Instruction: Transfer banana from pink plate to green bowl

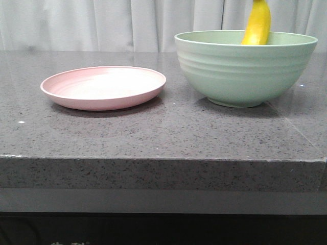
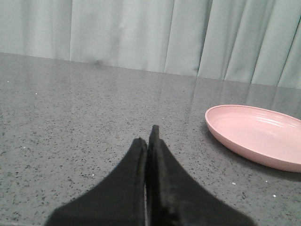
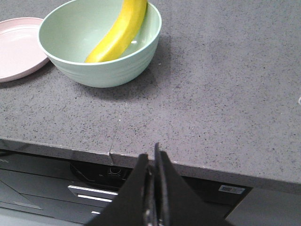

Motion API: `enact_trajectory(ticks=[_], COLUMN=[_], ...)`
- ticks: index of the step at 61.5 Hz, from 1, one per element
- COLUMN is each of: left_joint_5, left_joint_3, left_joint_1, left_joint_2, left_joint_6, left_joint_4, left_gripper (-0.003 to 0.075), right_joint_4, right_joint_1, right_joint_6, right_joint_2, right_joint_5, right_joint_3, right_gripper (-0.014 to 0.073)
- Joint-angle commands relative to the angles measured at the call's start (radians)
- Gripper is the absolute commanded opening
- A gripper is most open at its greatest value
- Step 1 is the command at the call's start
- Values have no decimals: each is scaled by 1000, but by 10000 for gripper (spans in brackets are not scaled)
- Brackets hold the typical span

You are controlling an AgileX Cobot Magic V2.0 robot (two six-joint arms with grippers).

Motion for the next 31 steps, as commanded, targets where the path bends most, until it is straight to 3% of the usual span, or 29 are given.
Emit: enact_trajectory(ticks=[1, 23, 31], left_joint_5=[-86, -86, -86], left_joint_3=[3, 3, 3], left_joint_1=[-6, -6, -6], left_joint_2=[-24, -24, -24], left_joint_6=[1, 1, 1], left_joint_4=[2, 2, 2], left_gripper=[-18, -18, -18], right_joint_4=[6, -12, -43], right_joint_1=[-4, -4, -5], right_joint_6=[-3, -3, -3], right_joint_2=[17, 17, 13], right_joint_5=[-65, -79, -236], right_joint_3=[-19, -17, 54], right_gripper=[-68, -68, -68])
